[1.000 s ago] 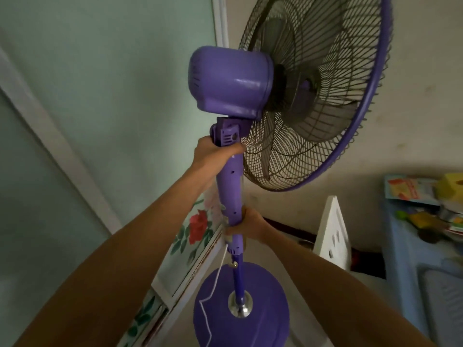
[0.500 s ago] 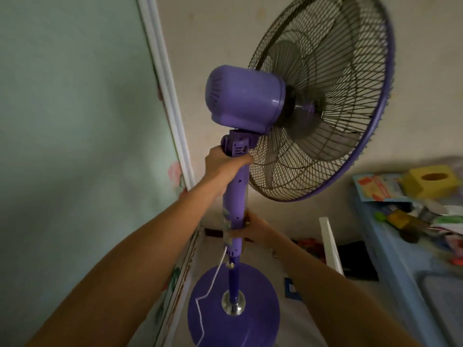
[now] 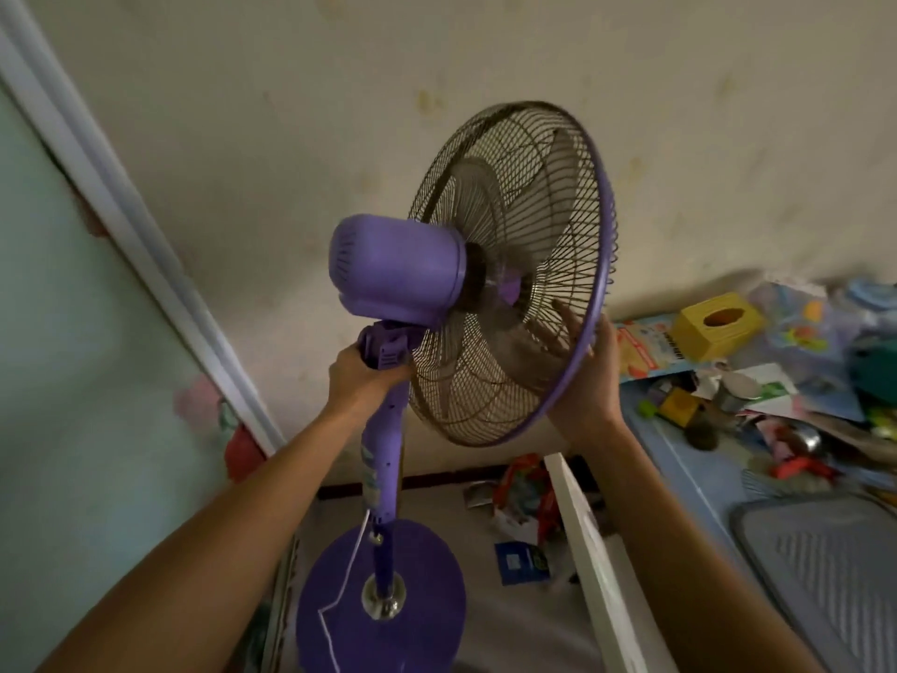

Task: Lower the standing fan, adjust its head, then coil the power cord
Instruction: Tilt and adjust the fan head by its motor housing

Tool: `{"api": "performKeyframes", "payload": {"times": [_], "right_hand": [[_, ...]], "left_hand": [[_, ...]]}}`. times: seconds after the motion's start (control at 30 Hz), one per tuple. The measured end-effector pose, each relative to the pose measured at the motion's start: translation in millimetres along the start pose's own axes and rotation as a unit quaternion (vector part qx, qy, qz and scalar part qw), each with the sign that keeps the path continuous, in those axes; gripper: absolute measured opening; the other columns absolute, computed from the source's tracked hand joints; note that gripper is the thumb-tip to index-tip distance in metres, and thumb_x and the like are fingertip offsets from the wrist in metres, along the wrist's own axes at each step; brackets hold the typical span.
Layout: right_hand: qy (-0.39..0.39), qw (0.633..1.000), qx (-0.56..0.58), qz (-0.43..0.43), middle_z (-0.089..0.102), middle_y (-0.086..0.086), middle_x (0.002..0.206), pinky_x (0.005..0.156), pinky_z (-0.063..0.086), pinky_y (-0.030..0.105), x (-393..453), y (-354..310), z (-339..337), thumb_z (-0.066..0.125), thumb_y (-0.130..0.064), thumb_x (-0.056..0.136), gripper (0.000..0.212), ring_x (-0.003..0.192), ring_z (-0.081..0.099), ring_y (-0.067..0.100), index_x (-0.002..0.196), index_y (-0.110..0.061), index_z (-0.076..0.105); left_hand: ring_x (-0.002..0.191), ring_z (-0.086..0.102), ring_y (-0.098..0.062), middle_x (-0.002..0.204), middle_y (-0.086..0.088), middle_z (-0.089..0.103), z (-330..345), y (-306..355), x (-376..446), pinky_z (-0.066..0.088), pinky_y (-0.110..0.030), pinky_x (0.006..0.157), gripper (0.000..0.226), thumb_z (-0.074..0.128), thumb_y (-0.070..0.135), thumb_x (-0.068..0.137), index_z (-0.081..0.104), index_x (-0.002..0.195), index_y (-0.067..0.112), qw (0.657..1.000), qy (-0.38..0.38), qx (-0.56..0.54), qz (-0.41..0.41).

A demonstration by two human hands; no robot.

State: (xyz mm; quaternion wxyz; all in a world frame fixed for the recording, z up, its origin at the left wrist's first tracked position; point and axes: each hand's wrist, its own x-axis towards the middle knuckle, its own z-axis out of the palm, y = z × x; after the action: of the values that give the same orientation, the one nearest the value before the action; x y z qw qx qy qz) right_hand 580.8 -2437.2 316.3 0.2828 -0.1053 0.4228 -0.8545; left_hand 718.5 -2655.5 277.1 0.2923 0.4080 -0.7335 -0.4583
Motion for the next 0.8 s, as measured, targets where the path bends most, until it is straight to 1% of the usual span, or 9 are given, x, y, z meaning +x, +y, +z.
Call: {"api": "performKeyframes", "payload": {"times": [0.07, 0.13, 0.23, 0.33, 0.4, 0.47, 0.6, 0.7, 0.8], "right_hand": [[-0.021, 0.999, -0.031, -0.008, 0.072, 0.004, 0.126, 0.104, 0.051, 0.049, 6.0, -2.7, 0.8, 0.034, -0.060, 0.100, 0.052, 0.121, 0.066, 0.026, 0.118, -0.030, 0.072], [-0.010, 0.994, -0.105, -0.037, 0.064, -0.001, 0.139, 0.109, 0.046, 0.049, 12.5, -9.3, 2.6, 0.037, -0.071, 0.093, 0.059, 0.128, 0.059, 0.019, 0.133, -0.034, 0.060], [0.040, 0.957, -0.261, -0.125, 0.044, -0.008, 0.155, 0.100, 0.045, 0.029, 23.2, -10.7, 5.4, 0.061, -0.085, 0.069, 0.098, 0.130, 0.050, -0.001, 0.152, -0.042, 0.032], [0.079, 0.894, -0.401, -0.182, 0.035, -0.019, 0.153, 0.101, 0.039, 0.013, 34.5, 6.3, 5.8, 0.082, -0.068, 0.065, 0.113, 0.131, 0.041, -0.013, 0.155, -0.042, 0.020], [0.098, 0.871, -0.443, -0.190, 0.024, -0.024, 0.146, 0.089, 0.026, -0.008, 43.6, 20.2, 1.8, 0.087, -0.060, 0.064, 0.123, 0.121, 0.021, -0.037, 0.158, -0.037, 0.011], [0.120, 0.849, -0.477, -0.191, 0.022, -0.020, 0.142, 0.080, 0.019, -0.017, 55.3, 34.5, -4.4, 0.089, -0.051, 0.067, 0.124, 0.112, 0.006, -0.047, 0.160, -0.030, 0.009], [0.152, 0.820, -0.510, -0.209, 0.026, -0.019, 0.143, 0.086, 0.017, -0.015, 65.0, 52.8, -14.0, 0.087, -0.038, 0.073, 0.114, 0.115, 0.006, -0.045, 0.160, -0.026, 0.016], [0.150, 0.819, -0.520, -0.192, 0.026, -0.032, 0.139, 0.091, 0.020, -0.009, 64.9, 69.3, -22.8, 0.088, -0.040, 0.071, 0.114, 0.118, 0.012, -0.042, 0.160, -0.030, 0.016], [0.166, 0.815, -0.525, -0.181, 0.021, -0.042, 0.132, 0.089, 0.021, -0.012, 59.6, 84.2, -33.5, 0.089, -0.037, 0.070, 0.115, 0.116, 0.016, -0.041, 0.160, -0.032, 0.017]], "left_hand": [[0.066, 0.059, 0.003, 0.071, 0.013, 0.064, 15.4, -12.9, 17.1, 0.044, -0.013, 0.052, 0.034, 0.090, 0.027, 0.062, 0.059, 0.072, 0.036, 1.000, -0.015, 0.011, -0.005], [0.071, 0.064, -0.006, 0.077, 0.009, 0.068, 31.0, -28.3, 30.2, 0.050, -0.022, 0.061, 0.033, 0.089, 0.031, 0.058, 0.061, 0.075, 0.036, 0.999, -0.028, 0.007, -0.020], [0.076, 0.069, -0.011, 0.081, 0.010, 0.071, 52.7, -49.2, 44.3, 0.053, -0.026, 0.064, 0.038, 0.089, 0.036, 0.052, 0.063, 0.080, 0.034, 0.998, -0.042, -0.013, -0.040], [0.076, 0.068, -0.006, 0.082, 0.013, 0.071, 72.8, -66.6, 55.6, 0.053, -0.024, 0.064, 0.044, 0.085, 0.047, 0.045, 0.063, 0.081, 0.036, 0.997, -0.052, -0.021, -0.058], [0.077, 0.067, -0.003, 0.083, 0.016, 0.070, 83.1, -78.6, 61.0, 0.051, -0.022, 0.063, 0.043, 0.086, 0.045, 0.047, 0.062, 0.082, 0.038, 0.995, -0.068, -0.024, -0.070], [0.075, 0.065, 0.000, 0.081, 0.018, 0.068, 92.3, -89.6, 69.8, 0.048, -0.018, 0.061, 0.043, 0.083, 0.047, 0.045, 0.061, 0.081, 0.039, 0.994, -0.076, -0.019, -0.078], [0.073, 0.065, 0.000, 0.079, 0.018, 0.068, 108.6, -108.6, 80.5, 0.050, -0.018, 0.059, 0.041, 0.082, 0.044, 0.044, 0.061, 0.079, 0.039, 0.990, -0.099, -0.030, -0.095], [0.078, 0.068, -0.007, 0.084, 0.012, 0.071, 117.3, -133.5, 83.0, 0.056, -0.023, 0.065, 0.044, 0.082, 0.040, 0.043, 0.063, 0.083, 0.035, 0.986, -0.115, -0.037, -0.115], [0.079, 0.069, -0.010, 0.088, 0.008, 0.073, 129.7, -158.0, 82.0, 0.057, -0.031, 0.069, 0.043, 0.085, 0.028, 0.050, 0.067, 0.088, 0.030, 0.982, -0.133, -0.056, -0.125]]}}
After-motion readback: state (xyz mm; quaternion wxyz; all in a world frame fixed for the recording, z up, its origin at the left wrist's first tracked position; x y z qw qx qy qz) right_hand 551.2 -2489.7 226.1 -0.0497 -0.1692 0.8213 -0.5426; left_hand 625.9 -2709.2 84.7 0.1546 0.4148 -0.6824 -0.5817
